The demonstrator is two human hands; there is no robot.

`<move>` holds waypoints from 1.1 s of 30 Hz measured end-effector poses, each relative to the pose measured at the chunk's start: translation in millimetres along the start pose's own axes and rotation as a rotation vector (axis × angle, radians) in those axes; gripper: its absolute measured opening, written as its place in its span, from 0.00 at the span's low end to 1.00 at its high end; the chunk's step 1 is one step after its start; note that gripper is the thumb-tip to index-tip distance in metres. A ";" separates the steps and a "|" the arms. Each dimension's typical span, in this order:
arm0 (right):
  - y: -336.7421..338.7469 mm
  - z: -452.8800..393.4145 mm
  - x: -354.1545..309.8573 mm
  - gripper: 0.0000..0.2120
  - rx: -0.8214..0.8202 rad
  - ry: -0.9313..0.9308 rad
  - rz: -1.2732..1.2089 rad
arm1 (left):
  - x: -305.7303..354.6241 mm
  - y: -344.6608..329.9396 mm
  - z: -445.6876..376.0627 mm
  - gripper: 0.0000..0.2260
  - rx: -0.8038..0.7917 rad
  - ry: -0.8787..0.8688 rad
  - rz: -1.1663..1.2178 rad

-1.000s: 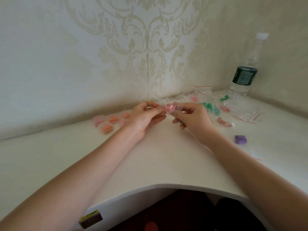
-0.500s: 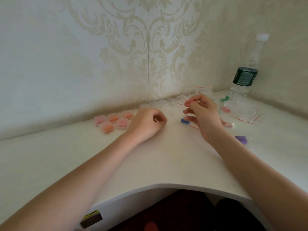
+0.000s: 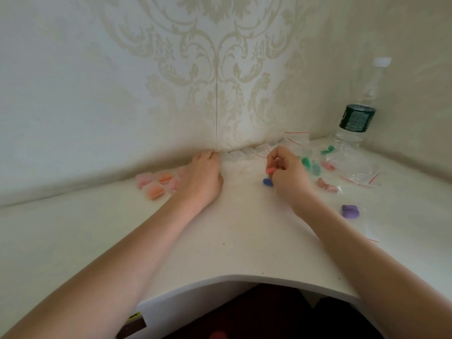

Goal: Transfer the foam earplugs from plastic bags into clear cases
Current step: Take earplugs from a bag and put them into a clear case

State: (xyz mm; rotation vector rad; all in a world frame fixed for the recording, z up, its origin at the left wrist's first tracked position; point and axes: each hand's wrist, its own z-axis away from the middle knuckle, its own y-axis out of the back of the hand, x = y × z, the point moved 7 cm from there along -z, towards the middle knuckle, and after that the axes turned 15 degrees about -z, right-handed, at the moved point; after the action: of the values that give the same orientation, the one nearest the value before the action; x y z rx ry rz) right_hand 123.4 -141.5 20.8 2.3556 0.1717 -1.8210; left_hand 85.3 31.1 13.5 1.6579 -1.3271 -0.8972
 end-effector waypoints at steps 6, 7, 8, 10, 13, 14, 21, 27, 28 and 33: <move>-6.4 -0.4 3.2 0.20 -0.057 0.043 0.146 | -3.4 -8.6 2.3 0.18 -0.066 -0.005 -0.028; -7.4 -0.7 3.5 0.23 -0.066 0.050 0.143 | -2.3 -6.8 3.4 0.16 -0.067 -0.004 -0.028; -7.6 -0.6 3.6 0.25 -0.071 0.061 0.147 | -1.3 -5.2 4.2 0.15 -0.069 -0.005 -0.033; -6.8 0.9 3.8 0.26 -0.076 0.056 0.176 | -1.7 -1.5 5.2 0.13 -0.046 0.015 -0.042; -6.1 1.6 4.0 0.22 -0.070 0.004 0.135 | -13.3 14.8 6.7 0.09 0.142 0.126 0.094; -5.0 1.3 3.6 0.20 -0.051 -0.016 0.081 | -19.6 21.5 7.0 0.09 0.247 0.169 0.187; -4.1 -4.8 11.5 0.20 -0.014 -0.195 -0.316 | -13.6 26.2 12.3 0.13 0.286 0.280 0.728; -17.9 1.8 12.4 0.12 -0.151 -0.446 -0.864 | 8.2 17.8 16.5 0.13 0.167 0.228 1.018; -16.3 0.1 14.7 0.17 -0.138 -0.461 -0.894 | 10.7 21.2 17.4 0.13 0.180 0.193 1.031; -16.0 -1.8 16.5 0.15 -0.104 -0.447 -0.933 | 16.9 13.0 19.6 0.16 -0.001 0.242 1.278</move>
State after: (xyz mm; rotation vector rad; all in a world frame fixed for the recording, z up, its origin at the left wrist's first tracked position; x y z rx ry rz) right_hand 126.3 -125.6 4.4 1.8248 1.4428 -2.5403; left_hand 65.8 9.9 16.5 0.5809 -1.7747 0.0756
